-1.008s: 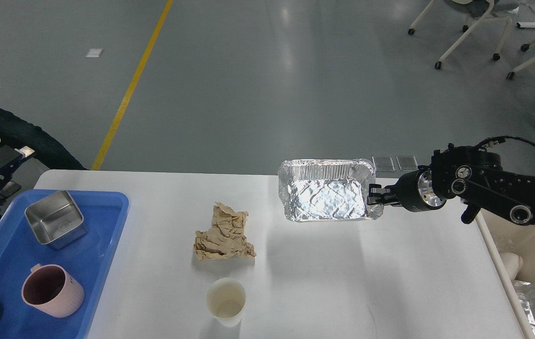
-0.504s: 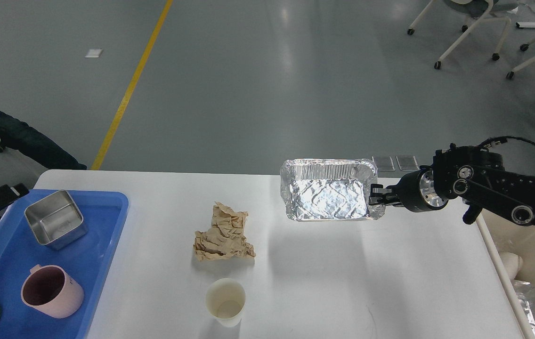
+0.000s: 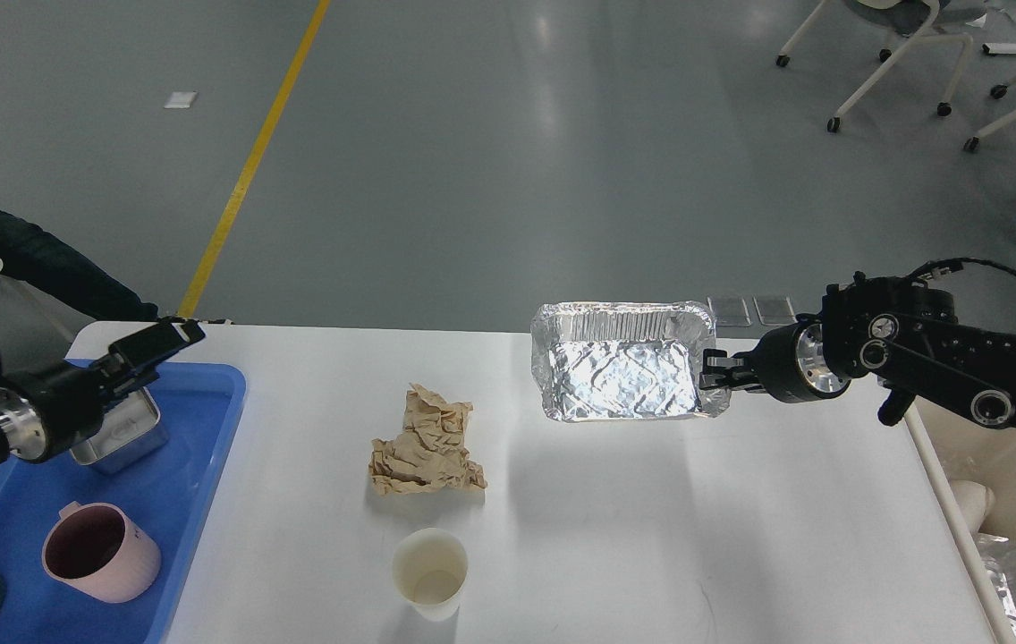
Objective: Tidy desktop
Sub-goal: 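Reach the left gripper to the white paper cup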
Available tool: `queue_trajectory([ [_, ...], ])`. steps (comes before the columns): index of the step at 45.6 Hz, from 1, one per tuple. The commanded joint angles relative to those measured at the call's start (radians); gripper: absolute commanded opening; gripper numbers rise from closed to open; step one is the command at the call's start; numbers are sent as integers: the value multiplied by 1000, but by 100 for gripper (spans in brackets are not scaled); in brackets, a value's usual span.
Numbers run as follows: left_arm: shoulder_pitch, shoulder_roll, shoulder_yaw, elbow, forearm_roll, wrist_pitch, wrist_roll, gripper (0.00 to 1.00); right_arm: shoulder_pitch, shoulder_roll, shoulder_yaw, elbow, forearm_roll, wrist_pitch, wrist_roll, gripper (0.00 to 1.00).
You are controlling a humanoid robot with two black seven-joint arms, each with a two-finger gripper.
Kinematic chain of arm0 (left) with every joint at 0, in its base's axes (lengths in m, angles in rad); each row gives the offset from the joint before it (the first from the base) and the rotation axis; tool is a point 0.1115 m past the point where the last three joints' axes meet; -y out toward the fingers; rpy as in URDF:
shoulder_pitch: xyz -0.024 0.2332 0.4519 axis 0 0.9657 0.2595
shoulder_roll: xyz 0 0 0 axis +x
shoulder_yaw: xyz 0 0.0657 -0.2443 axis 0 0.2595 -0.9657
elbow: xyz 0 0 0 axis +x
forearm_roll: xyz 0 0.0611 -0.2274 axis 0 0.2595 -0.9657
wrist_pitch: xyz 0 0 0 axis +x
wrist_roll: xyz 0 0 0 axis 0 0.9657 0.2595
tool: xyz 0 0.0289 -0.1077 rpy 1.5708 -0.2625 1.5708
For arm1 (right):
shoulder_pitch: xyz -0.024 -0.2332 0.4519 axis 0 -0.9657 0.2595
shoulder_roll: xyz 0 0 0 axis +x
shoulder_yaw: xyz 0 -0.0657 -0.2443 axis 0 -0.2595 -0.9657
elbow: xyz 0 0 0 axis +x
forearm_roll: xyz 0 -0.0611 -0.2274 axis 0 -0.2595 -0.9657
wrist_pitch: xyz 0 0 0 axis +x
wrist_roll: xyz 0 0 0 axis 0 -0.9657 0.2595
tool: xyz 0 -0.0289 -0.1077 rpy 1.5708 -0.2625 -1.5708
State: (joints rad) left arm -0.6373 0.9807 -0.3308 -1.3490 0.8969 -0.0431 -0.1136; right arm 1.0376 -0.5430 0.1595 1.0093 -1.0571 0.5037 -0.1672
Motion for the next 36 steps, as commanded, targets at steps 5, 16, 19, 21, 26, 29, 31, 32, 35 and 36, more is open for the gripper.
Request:
queue_trajectory([
  [5,-162,-191,265,14,62,2,19,97,-1,-8,-1,-1,-1,-1,0,0],
  [16,-177,-248,340,1,299,0,15,96,-2,-8,-1,-9,-1,-1,0,0],
  [19,-176,-248,351,-1,362,0,15,96,-2,-8,-1,-9,-1,-1,0,0],
  [21,-174,-246,355,-1,390,0,14,96,-2,-8,-1,-9,-1,-1,2,0],
  [26,-168,-247,378,-9,439,-1,2,96,-1,-3,-1,-20,-1,-1,2,0],
  [29,-168,-251,389,-39,456,-1,-4,96,-1,0,-1,-20,-1,-1,2,0],
  [31,-167,-251,392,-73,464,-1,-8,96,-2,2,-1,-20,-1,-1,2,0],
  [32,-165,-251,394,-93,468,-3,-9,96,-2,2,-1,-20,-1,-1,2,0],
  [35,-165,-252,392,-142,490,-3,-9,96,-2,0,-1,-20,-1,-1,2,0],
  [36,-168,-252,392,-153,497,-3,-9,96,-2,0,-1,-20,-1,-1,2,0],
])
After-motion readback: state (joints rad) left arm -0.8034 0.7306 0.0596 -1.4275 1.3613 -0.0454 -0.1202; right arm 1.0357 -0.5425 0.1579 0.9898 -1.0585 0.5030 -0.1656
